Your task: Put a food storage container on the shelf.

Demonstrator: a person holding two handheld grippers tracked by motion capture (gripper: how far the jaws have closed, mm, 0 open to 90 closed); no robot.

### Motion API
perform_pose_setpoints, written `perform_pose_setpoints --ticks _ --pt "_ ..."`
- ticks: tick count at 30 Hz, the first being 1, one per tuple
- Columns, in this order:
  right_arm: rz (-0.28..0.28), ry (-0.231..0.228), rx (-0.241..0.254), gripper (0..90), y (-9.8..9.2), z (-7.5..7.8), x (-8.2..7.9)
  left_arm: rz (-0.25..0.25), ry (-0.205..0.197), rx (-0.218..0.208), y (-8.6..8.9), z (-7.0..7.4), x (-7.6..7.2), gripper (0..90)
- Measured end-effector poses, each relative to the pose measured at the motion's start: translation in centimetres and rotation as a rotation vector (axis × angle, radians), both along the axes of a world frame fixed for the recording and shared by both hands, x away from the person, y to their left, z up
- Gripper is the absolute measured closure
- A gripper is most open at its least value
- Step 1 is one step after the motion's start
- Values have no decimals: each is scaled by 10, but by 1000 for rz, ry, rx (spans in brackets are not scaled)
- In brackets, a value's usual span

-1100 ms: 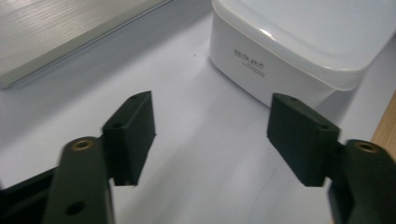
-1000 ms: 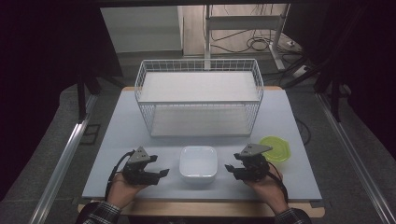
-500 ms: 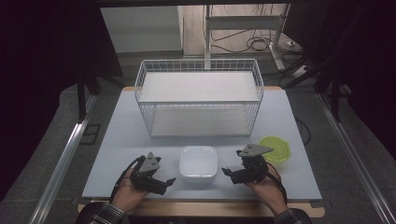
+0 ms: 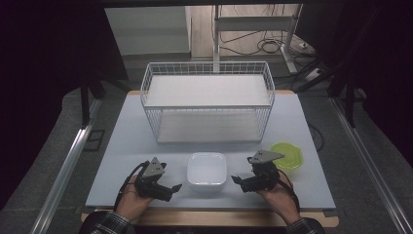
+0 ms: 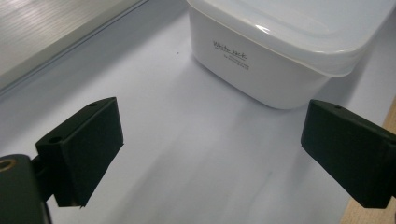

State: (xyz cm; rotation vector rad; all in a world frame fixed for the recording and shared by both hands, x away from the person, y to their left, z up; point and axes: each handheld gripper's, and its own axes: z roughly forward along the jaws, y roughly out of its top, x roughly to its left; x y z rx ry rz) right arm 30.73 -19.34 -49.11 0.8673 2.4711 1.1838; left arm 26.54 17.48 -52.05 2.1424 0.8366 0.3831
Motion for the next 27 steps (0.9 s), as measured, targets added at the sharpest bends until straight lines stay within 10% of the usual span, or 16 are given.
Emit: perform_pose_setpoints --ticks 17,27 --pt "30 8 49 19 15 15 -5 8 44 -126 -5 15 10 28" --pt "90 127 46 50 41 8 2 -78 128 -184 -31 12 28 20"
